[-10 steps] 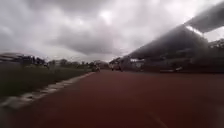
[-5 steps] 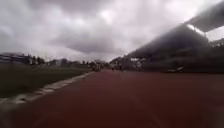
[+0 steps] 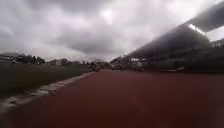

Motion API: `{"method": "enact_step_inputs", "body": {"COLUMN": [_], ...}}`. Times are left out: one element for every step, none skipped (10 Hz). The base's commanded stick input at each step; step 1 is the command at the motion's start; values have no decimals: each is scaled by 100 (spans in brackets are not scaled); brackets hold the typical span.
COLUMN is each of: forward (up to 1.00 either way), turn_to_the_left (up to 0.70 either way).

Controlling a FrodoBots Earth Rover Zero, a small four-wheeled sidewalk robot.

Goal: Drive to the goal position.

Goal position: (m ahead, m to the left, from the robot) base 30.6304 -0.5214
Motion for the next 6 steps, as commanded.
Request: {"method": "enact_step_inputs", "body": {"forward": [50, 50, 50, 50, 50, 50], "turn_to_the_left": [2, 2, 2, 2, 2, 2]}}
